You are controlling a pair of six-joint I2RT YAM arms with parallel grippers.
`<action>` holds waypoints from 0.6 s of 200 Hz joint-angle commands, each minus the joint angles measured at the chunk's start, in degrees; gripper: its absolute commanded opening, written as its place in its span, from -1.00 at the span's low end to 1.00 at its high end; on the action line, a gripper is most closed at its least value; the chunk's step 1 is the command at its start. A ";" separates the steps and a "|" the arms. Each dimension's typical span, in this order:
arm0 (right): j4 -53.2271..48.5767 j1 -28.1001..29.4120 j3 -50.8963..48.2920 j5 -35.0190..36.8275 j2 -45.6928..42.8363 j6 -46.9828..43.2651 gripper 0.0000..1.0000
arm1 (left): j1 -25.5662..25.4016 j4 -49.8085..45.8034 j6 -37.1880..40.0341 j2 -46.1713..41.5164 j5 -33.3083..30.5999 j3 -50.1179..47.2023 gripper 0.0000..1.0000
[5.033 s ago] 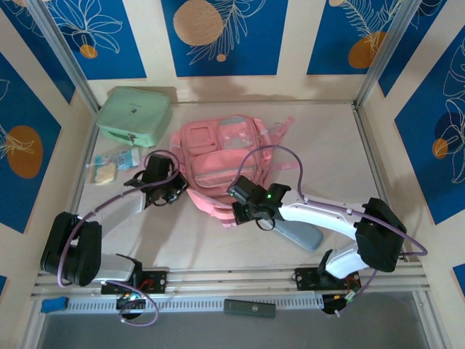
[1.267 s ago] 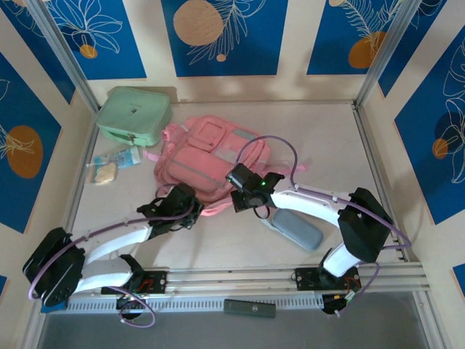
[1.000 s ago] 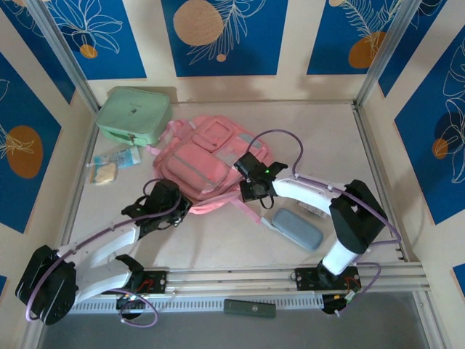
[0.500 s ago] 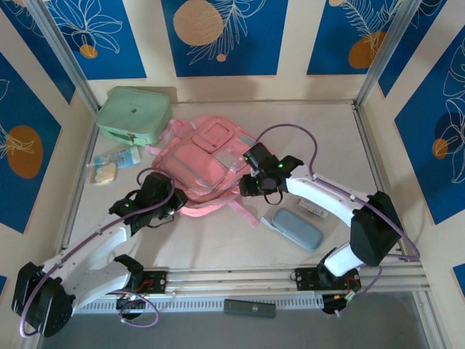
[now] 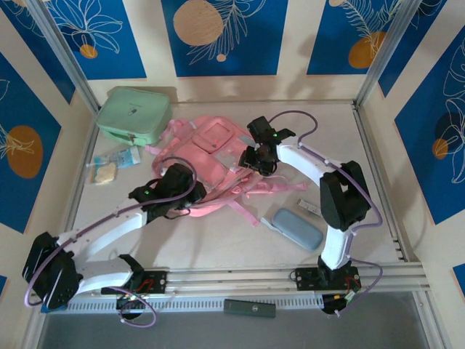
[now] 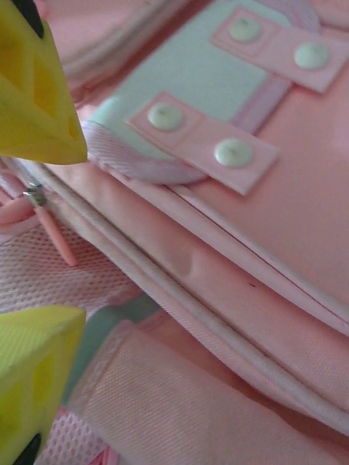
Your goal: Pack books, pencil case, and school supplies into a backpack
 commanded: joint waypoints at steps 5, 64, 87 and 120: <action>-1.11 0.21 1.44 -2.28 1.71 5.73 -0.02 | -1.19 2.75 1.19 3.63 -1.56 2.01 -0.20; 1.71 -0.88 2.31 -4.10 6.47 7.30 -0.07 | -2.67 4.22 1.26 8.70 -1.31 2.37 -0.20; 3.52 -0.70 2.44 -3.92 7.88 6.70 -0.28 | -4.11 4.53 0.77 8.94 -1.95 0.99 -0.20; 7.09 -0.84 0.07 -4.57 5.47 6.15 -0.79 | -5.04 4.25 0.10 9.15 -2.05 -2.66 -0.20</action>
